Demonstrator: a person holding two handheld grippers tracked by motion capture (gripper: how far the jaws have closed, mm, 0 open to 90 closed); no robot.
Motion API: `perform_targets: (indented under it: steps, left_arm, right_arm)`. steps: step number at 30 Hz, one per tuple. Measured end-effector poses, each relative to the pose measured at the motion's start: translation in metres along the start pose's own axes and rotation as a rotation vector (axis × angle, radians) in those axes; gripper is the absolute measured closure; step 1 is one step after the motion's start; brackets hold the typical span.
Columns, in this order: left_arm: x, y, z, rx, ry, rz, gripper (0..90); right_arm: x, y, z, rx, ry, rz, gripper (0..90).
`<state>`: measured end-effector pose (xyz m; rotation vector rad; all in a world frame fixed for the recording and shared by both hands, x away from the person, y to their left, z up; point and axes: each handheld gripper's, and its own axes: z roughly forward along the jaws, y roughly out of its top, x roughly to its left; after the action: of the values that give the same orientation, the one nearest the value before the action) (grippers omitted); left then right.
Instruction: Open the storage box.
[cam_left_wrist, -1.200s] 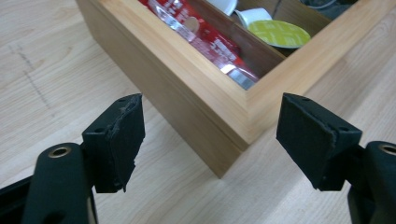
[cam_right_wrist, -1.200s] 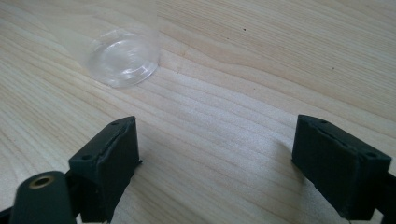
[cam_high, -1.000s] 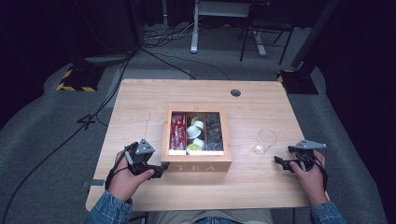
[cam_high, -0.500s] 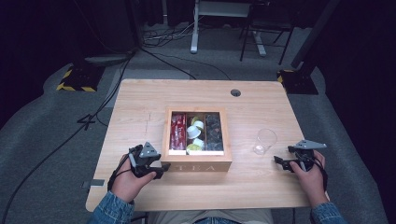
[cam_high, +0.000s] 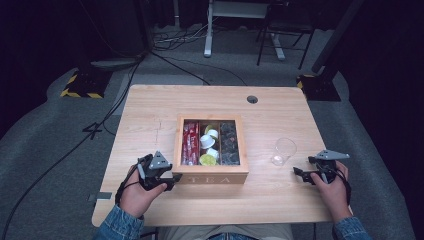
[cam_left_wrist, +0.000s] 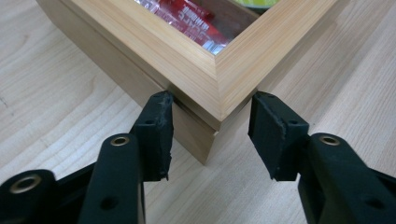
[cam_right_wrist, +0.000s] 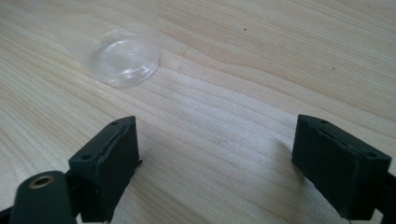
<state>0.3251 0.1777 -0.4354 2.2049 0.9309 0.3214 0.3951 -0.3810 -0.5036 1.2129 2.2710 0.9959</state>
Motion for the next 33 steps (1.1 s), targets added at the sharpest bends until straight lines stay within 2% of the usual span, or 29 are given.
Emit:
perform_targets:
  steps: [7,9,13,18,24,33]
  left_arm:
    - [0.0,0.001,-0.003,-0.019,0.001,-0.002,52.2]
    - [0.001,0.003,-0.007,-0.032,0.003,0.001,52.6]
    - [0.001,0.004,-0.009,-0.058,0.01,0.003,55.0]
    - [0.002,0.007,-0.014,-0.088,0.021,0.01,57.8]
    - [0.006,0.011,-0.017,-0.138,0.011,-0.002,60.2]
    - [0.008,0.016,-0.018,-0.161,0.006,-0.016,60.2]
  right_arm:
    - [0.001,0.001,-0.002,-0.008,0.009,0.011,19.9]
    - [0.002,0.005,-0.007,-0.027,0.019,0.015,18.7]
    - [0.009,0.017,-0.023,-0.054,0.026,-0.006,19.2]
    - [0.02,0.03,-0.04,-0.09,0.079,-0.014,23.9]
    - [0.036,0.044,-0.055,-0.127,0.107,-0.053,23.5]
    - [0.058,0.066,-0.067,-0.184,0.158,-0.095,21.4]
